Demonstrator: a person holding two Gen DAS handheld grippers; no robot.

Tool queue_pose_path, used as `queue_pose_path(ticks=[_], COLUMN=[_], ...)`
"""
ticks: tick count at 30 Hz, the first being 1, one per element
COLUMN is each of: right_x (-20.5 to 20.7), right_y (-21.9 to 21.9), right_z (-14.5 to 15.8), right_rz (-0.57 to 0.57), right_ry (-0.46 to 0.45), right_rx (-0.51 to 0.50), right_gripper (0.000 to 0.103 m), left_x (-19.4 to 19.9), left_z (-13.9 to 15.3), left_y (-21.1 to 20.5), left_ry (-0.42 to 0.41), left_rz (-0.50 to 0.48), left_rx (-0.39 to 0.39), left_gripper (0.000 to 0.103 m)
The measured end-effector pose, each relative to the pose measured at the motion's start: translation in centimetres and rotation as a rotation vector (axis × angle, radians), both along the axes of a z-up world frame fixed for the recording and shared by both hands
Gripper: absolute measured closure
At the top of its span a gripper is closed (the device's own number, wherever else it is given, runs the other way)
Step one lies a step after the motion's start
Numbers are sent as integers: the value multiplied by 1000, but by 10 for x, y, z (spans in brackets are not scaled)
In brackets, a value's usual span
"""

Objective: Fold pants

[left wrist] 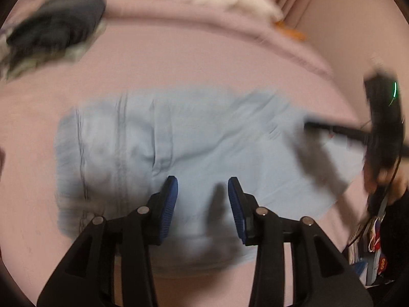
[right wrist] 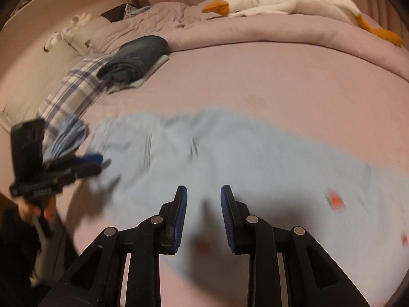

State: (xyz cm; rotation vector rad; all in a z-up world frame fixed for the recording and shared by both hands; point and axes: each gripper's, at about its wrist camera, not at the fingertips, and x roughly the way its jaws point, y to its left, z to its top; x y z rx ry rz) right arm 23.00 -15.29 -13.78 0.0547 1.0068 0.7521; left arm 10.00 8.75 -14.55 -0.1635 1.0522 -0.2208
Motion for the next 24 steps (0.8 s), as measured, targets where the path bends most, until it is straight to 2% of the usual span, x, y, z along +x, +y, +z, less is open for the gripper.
queue_pose_path(ticks=[3,6,7,10,13,14,17,18,20,23,24], right_x=[29,48,47,37,4,-20,-75,-103,-132,-156,-158], right_y=[34,55,57,55,42,34,3,-12,-32,-82,-115], right_z=[-15,-42,-38,-34,-28,-27,-34,-37,-36,-29,-23], right_rz=[-6,-50,-56,-81,-73,-36,13,29,58,34,-35], right_ry=[36,77,43,50,57,47,7,-35,-51,13,41], right_rx=[-28,-126,-123,-132,-128,-112,-143,-140,-132,-78,-11], right_gripper=[74,74,74,74,71,65,60,60,56,56,56], left_x=[-18,-29,-33,-41,-55,-59,-55,-53,-47,-41,-40], left_z=[-4,-3,-3,-3,-1,-2,2,3,5,12,16], left_y=[-3,3,6,12,16,18,19,18,12,3,-1], left_ry=[-35,-35,-37,-38,-32,-31,-30,-22,-6,7,3], left_rz=[-44,-32,-29,-23,-29,-26,-7,0,4,7,13], left_rx=[29,-11,-22,-38,-32,-35,-60,-59,-35,7,14], left_gripper=[66,67,66,66,66,66,66,66,65,56,52])
